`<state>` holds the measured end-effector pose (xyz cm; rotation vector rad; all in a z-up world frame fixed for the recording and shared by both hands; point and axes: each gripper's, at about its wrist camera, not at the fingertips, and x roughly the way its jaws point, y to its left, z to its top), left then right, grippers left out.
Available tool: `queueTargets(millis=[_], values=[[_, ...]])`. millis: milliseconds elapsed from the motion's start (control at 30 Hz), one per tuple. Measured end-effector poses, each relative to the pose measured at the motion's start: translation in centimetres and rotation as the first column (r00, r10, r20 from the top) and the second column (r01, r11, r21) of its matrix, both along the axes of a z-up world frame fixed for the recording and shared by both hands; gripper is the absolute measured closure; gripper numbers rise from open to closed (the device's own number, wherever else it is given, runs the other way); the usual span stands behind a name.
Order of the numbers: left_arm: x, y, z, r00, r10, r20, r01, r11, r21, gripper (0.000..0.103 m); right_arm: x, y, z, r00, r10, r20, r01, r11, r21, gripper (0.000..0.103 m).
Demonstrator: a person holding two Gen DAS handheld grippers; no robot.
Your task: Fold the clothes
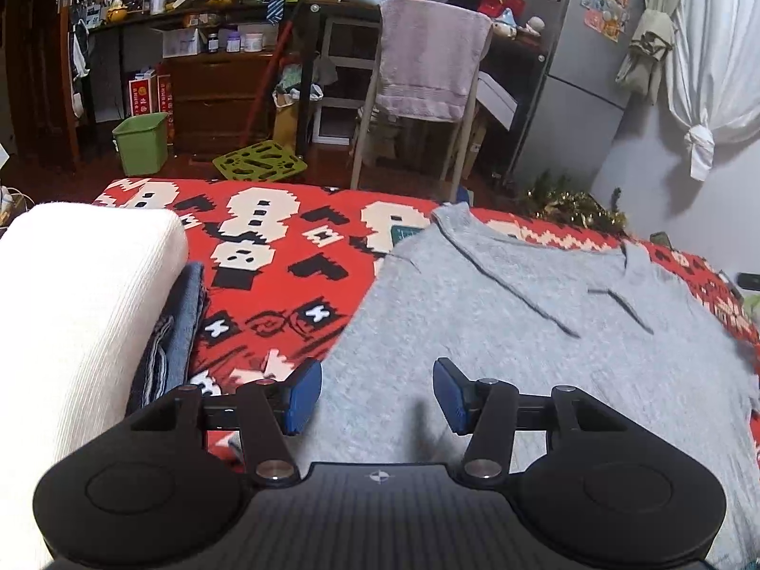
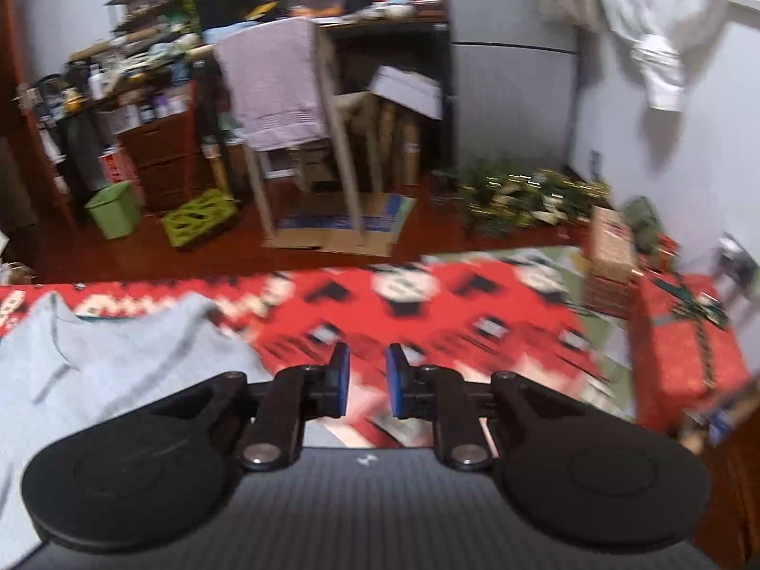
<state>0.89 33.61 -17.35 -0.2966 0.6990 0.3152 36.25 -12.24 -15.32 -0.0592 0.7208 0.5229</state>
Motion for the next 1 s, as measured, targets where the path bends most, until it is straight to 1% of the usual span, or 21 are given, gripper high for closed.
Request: queueTargets(millis=[133, 267, 433, 500, 567, 600, 633, 833, 900, 1000], values=[[0.0, 0.3, -0.1, 1.000, 0.002, 0.007, -0.002, 1.000, -0.003, 0.053, 2.8, 4.6, -1.4, 0.997, 0.048, -0.056, -0.046, 0.998, 0.030, 0.080], [-0.3, 0.5, -0.5, 1.000, -0.003, -0.010, 0.003, 1.000, 0.015, 0.053, 3.6, 7.5, -3.3, 0.991, 0.081, -0.102, -0.077, 0.996, 0.045, 0.080], [-0.9, 1.0, -0.7, 1.000, 0.003, -0.007, -0.003, 1.000, -0.003, 0.053, 2.7, 9.4, -5.1, 0.987, 0.123, -0.105, -0.127, 0.992, -0.027, 0.080], [-1.0, 1.1, -0.7, 1.000, 0.005, -0.002, -0.005, 1.000, -0.011, 0.053, 2.2, 9.8, -5.3, 0.987, 0.139, -0.085, -0.144, 0.988, -0.058, 0.080], [-1.0, 1.2, -0.6, 1.000, 0.004, 0.002, -0.004, 1.000, -0.015, 0.052, 1.7, 10.1, -5.4, 0.986, 0.154, -0.060, -0.159, 0.983, -0.090, 0.085], [-0.9, 1.1, -0.7, 1.000, 0.004, 0.001, -0.004, 1.000, -0.015, 0.052, 1.5, 10.3, -5.3, 0.985, 0.163, -0.047, -0.167, 0.980, -0.105, 0.095], [-0.9, 1.1, -0.7, 1.000, 0.004, 0.000, -0.004, 1.000, -0.014, 0.052, 1.4, 10.3, -5.3, 0.986, 0.163, -0.037, -0.166, 0.979, -0.116, 0.097], [-0.8, 0.9, -0.6, 1.000, 0.000, 0.004, 0.000, 1.000, -0.011, 0.053, 2.3, 10.1, -5.4, 0.994, 0.107, 0.007, -0.105, 0.983, -0.153, 0.098], [-0.8, 1.0, -0.7, 1.000, 0.000, 0.001, 0.000, 1.000, -0.012, 0.053, 2.9, 9.4, -5.6, 0.995, 0.096, -0.006, -0.096, 0.988, -0.124, 0.097], [-0.8, 1.0, -0.9, 1.000, 0.001, -0.002, -0.001, 1.000, -0.015, 0.052, 3.5, 8.2, -5.4, 0.999, 0.042, -0.026, -0.043, 0.997, -0.067, 0.095]])
